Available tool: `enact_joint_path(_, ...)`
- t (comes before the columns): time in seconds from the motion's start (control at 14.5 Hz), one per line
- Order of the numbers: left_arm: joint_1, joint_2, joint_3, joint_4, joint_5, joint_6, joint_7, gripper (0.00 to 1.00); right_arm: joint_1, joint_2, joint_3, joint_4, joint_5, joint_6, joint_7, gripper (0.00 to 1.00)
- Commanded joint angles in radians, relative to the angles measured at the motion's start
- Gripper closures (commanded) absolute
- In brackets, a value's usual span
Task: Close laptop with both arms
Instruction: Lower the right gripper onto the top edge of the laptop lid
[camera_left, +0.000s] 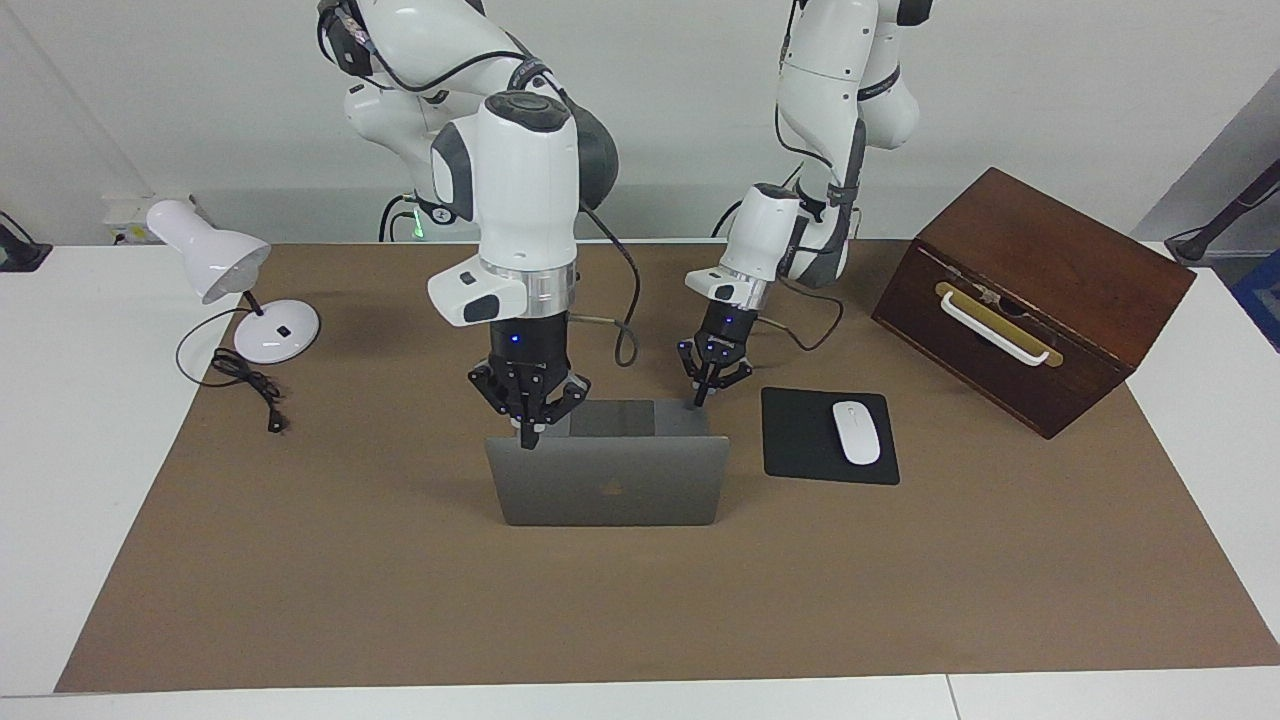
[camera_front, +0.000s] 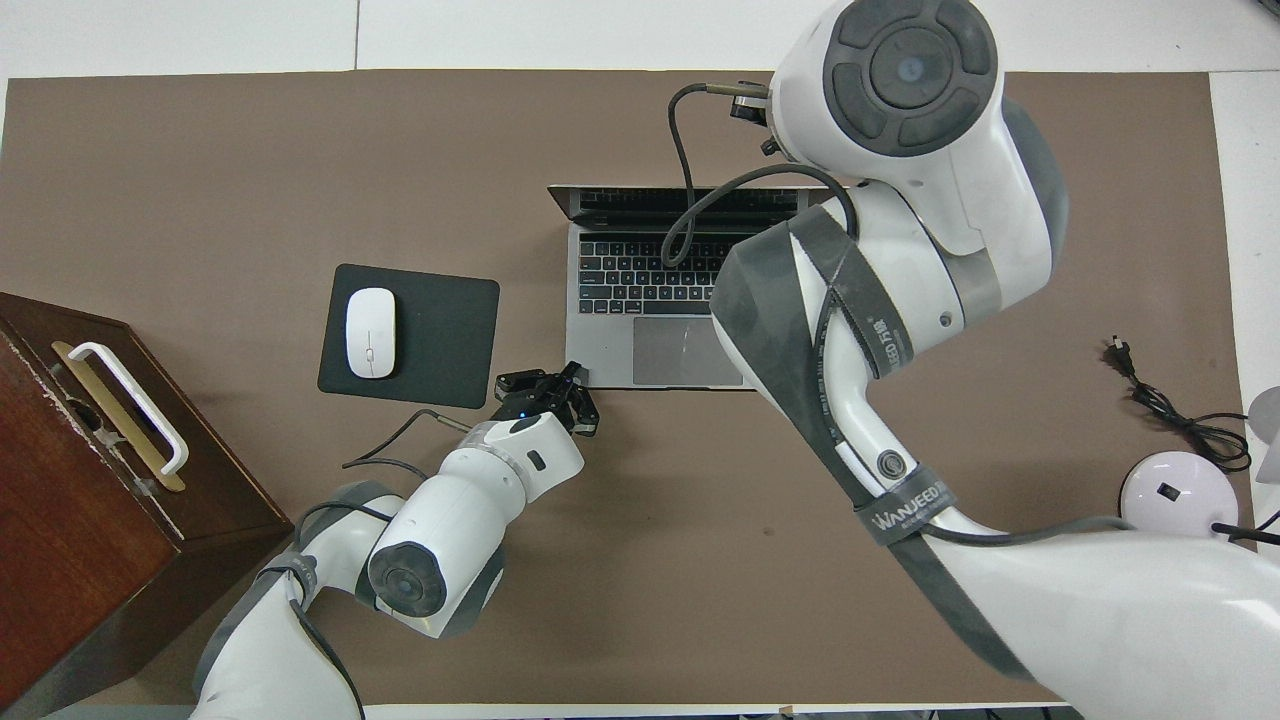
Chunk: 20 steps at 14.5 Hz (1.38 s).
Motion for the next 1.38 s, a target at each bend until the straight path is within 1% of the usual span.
enact_joint_path(0.0,-0.031,0.025,0.016,0.018,-0.022,0.030,-0.010,1.00,0.035,0.060,-0.026,0.085,-0.052,-0.044,-0.010,1.00)
enact_joint_path(0.07,-0.031,0.027,0.014,0.023,-0.025,0.032,-0.010,1.00,0.041,0.069,-0.029,0.111,-0.072,-0.055,-0.022,1.00)
enact_joint_path(0.28,-0.051,0.042,0.017,0.026,-0.049,0.032,-0.010,1.00,0.054,0.095,-0.043,0.147,-0.077,-0.053,-0.066,1.00)
enact_joint_path(0.48,-0.051,0.051,0.019,0.027,-0.049,0.032,-0.005,1.00,0.066,0.106,-0.046,0.148,-0.083,-0.041,-0.094,1.00)
enact_joint_path(0.69,-0.051,0.069,0.020,0.029,-0.037,0.032,0.030,1.00,0.074,0.112,-0.045,0.148,-0.116,-0.017,-0.120,1.00)
enact_joint_path(0.96,-0.051,0.085,0.020,0.030,-0.037,0.032,0.059,1.00,0.092,0.147,-0.052,0.150,-0.118,0.022,-0.122,1.00)
enact_joint_path(1.17,-0.051,0.092,0.020,0.036,-0.037,0.032,0.059,1.00,0.115,0.176,-0.065,0.184,-0.145,0.031,-0.125,1.00)
enact_joint_path(1.31,-0.051,0.094,0.020,0.040,-0.037,0.032,0.059,1.00,0.117,0.179,-0.066,0.187,-0.159,0.053,-0.143,1.00)
